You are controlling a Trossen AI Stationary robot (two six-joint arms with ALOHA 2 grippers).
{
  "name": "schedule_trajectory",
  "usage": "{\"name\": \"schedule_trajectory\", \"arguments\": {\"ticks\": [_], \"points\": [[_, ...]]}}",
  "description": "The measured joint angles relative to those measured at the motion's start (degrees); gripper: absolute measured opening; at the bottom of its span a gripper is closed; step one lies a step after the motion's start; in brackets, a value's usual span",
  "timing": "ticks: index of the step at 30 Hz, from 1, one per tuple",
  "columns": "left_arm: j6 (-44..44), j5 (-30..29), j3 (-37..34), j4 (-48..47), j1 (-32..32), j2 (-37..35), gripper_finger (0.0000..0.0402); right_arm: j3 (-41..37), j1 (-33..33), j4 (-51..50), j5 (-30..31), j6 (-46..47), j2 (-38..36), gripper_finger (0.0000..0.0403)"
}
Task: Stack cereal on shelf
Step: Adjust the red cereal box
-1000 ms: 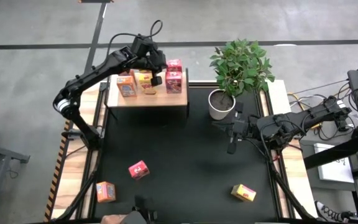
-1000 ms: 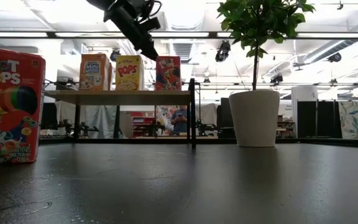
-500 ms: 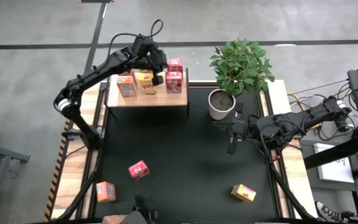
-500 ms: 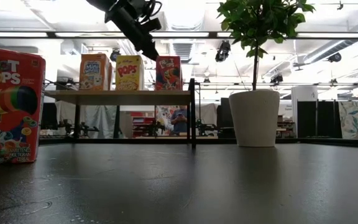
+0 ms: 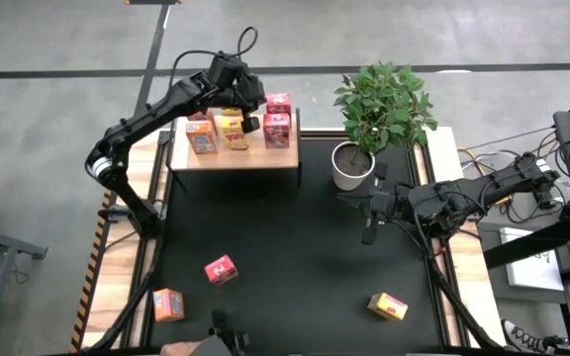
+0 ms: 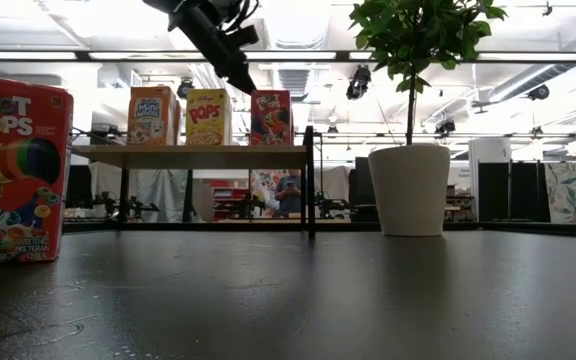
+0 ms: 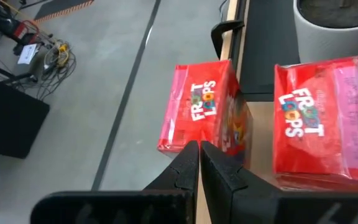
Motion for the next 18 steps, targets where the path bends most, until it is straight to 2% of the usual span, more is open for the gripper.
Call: {"name": "schedule_trajectory", "arguments": {"ticks": [4, 10, 18], "points": [[-0.59, 0.12, 1.01, -0.20, -0.02, 0.00, 0.0000, -0.22, -0.01, -0.02, 0.00, 0.01, 0.00, 0.0009], [-2.45, 6.73, 0.89, 3.35, -0.11, 0.53, 0.0000, -1.01, -0.01, -0.02, -0.02, -0.01, 0.04, 0.0009], [-5.50, 6.94, 0.82, 8.87, -0.11, 4.30, 0.0000, -1.16, -0.01, -0.01, -0.02, -0.01, 0.04, 0.0009]]}}
